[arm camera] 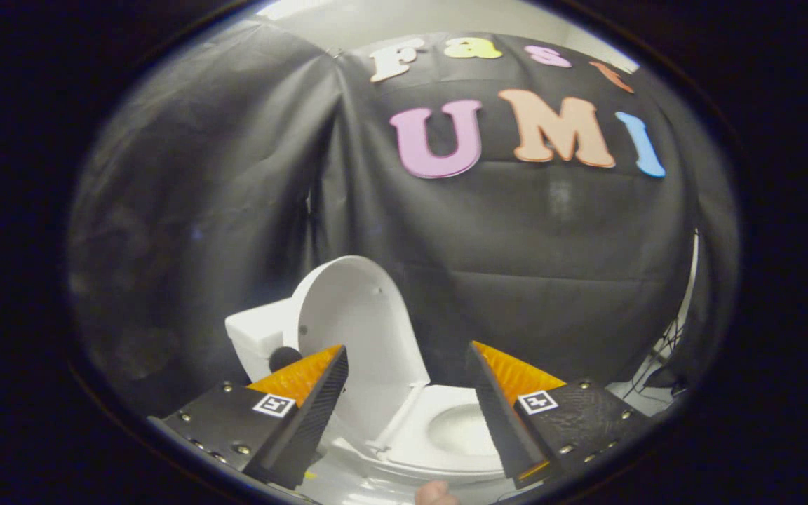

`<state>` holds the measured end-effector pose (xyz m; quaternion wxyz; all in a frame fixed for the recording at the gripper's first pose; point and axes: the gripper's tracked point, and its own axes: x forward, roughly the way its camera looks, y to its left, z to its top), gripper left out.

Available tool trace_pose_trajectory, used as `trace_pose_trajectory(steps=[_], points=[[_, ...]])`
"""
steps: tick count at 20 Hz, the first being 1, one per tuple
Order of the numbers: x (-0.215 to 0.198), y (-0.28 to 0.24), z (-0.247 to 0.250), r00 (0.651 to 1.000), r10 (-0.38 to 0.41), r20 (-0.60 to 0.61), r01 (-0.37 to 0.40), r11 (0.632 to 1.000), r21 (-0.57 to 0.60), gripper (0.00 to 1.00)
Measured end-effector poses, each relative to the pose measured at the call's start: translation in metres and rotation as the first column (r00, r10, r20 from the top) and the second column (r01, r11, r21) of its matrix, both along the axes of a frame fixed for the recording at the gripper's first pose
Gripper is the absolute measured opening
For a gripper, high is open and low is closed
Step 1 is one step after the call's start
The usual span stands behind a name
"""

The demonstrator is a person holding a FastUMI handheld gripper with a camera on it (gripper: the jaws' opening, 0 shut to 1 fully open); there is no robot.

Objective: Open the toilet lid.

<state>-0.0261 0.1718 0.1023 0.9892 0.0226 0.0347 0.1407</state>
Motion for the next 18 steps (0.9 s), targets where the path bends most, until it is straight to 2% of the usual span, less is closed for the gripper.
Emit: trace_pose_trajectory(steps=[4, 8, 16, 18], points=[[-0.010, -0.067, 0.021, 0.996, -0.086, 0.016, 0.085, 0.995, 0.042, 1.00], [-0.023, -0.126, 0.030, 0.991, -0.132, 0.009, 0.131, 0.989, 0.060, 1.00], [-0.044, -0.203, 0.004, 0.977, -0.211, -0.029, 0.211, 0.978, 0.001, 1.00], [-0.046, -0.206, -0.003, 0.977, -0.206, -0.049, 0.207, 0.978, 0.011, 1.00]])
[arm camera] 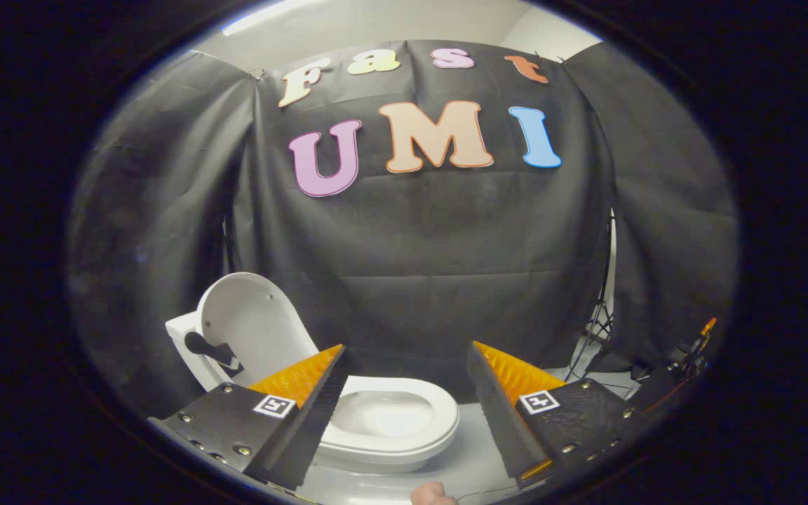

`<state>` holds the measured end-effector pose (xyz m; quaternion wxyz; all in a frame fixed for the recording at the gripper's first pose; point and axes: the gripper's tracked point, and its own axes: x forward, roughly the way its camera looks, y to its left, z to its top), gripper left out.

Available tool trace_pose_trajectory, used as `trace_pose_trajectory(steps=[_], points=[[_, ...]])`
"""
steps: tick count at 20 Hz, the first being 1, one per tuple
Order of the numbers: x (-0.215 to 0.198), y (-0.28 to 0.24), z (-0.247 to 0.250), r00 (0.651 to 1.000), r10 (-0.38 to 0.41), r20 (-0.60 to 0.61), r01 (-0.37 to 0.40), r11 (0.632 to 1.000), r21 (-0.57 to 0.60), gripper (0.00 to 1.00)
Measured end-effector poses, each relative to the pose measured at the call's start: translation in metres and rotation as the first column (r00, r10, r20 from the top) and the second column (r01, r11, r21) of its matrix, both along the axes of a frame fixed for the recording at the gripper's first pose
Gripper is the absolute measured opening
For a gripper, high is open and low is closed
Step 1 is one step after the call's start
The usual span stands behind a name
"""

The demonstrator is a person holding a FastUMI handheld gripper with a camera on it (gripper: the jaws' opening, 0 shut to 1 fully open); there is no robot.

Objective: Open the toilet lid.

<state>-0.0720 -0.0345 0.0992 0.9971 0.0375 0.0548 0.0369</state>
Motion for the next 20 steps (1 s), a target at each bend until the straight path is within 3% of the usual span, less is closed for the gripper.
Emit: trace_pose_trajectory(steps=[4, 10, 20], points=[[0.000, -0.006, -0.008, 0.999, 0.020, -0.042, -0.014, 0.990, 0.139, 1.00], [-0.003, -0.025, 0.007, 1.000, -0.004, -0.005, 0.005, 0.978, 0.210, 1.00], [-0.012, -0.023, 0.028, 0.999, -0.005, 0.036, -0.003, 0.977, 0.214, 1.00]])
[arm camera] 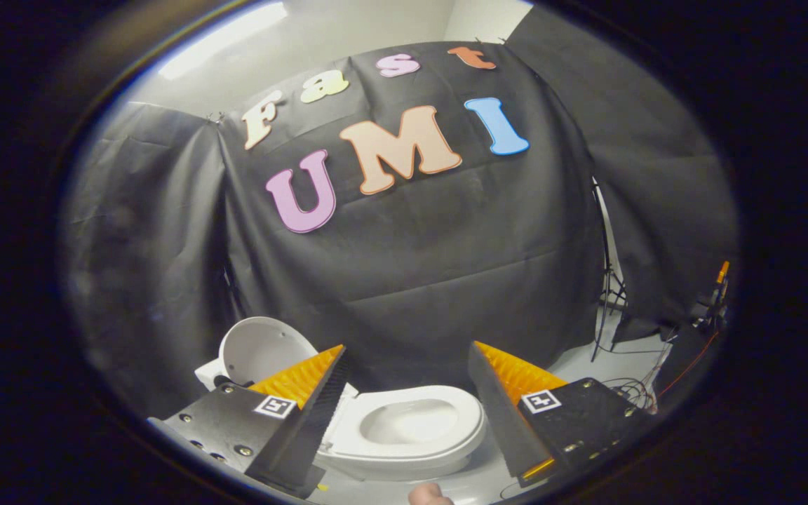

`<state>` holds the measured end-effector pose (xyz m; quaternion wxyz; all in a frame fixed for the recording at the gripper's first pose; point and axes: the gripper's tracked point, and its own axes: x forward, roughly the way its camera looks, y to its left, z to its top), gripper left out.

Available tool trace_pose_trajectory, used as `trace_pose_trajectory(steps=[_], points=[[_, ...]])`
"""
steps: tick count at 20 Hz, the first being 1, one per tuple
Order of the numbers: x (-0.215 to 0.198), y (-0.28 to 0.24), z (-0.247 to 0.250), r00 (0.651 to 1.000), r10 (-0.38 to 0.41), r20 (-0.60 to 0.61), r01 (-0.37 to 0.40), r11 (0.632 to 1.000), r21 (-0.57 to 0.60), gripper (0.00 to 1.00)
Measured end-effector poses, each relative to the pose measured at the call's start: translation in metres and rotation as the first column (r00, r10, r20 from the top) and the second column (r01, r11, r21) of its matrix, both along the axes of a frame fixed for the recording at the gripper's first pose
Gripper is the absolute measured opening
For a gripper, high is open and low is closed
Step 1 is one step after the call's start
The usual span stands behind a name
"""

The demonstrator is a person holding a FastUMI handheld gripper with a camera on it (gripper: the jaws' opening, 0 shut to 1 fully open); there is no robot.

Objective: Open the toilet lid.

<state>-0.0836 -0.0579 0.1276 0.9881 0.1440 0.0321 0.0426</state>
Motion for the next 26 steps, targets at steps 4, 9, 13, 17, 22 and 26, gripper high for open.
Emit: trace_pose_trajectory(steps=[4, 9, 13, 17, 22, 26], points=[[-0.001, 0.011, 0.003, 1.000, 0.010, 0.005, -0.010, 0.999, -0.033, 1.00], [-0.001, 0.027, 0.003, 1.000, 0.028, 0.011, -0.026, 0.993, -0.118, 1.00], [-0.002, 0.032, 0.004, 0.999, 0.030, 0.022, -0.026, 0.985, -0.168, 1.00], [-0.003, 0.031, 0.007, 0.999, 0.029, 0.027, -0.024, 0.985, -0.173, 1.00], [-0.005, 0.029, 0.011, 0.999, 0.031, 0.034, -0.025, 0.988, -0.153, 1.00], [-0.005, 0.028, 0.012, 0.999, 0.030, 0.033, -0.024, 0.988, -0.154, 1.00]])
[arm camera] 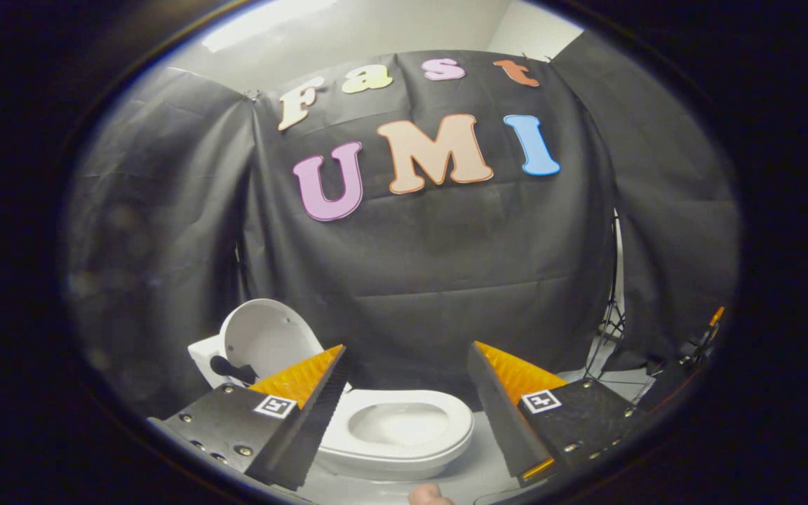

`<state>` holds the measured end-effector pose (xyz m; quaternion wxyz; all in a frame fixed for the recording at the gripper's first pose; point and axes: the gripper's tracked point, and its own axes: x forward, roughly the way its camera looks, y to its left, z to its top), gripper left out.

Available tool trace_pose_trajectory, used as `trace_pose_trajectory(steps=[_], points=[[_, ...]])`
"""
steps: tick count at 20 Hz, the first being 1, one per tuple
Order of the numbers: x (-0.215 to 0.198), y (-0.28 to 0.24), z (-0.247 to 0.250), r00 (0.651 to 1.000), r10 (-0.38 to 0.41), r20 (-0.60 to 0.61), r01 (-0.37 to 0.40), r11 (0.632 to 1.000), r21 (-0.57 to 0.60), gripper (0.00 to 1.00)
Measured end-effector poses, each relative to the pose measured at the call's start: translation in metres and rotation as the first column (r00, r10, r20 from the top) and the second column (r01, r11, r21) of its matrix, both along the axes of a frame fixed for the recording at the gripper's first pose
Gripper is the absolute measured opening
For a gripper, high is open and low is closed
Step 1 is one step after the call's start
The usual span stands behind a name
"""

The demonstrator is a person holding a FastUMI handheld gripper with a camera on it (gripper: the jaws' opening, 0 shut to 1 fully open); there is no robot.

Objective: Open the toilet lid.

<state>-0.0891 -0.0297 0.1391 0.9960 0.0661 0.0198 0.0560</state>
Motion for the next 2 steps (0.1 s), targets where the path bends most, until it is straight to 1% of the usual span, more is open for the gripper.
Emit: trace_pose_trajectory(steps=[2], points=[[-0.0008, 0.0017, -0.0005, 1.000, 0.005, 0.000, -0.005, 1.000, -0.001, 1.00]])
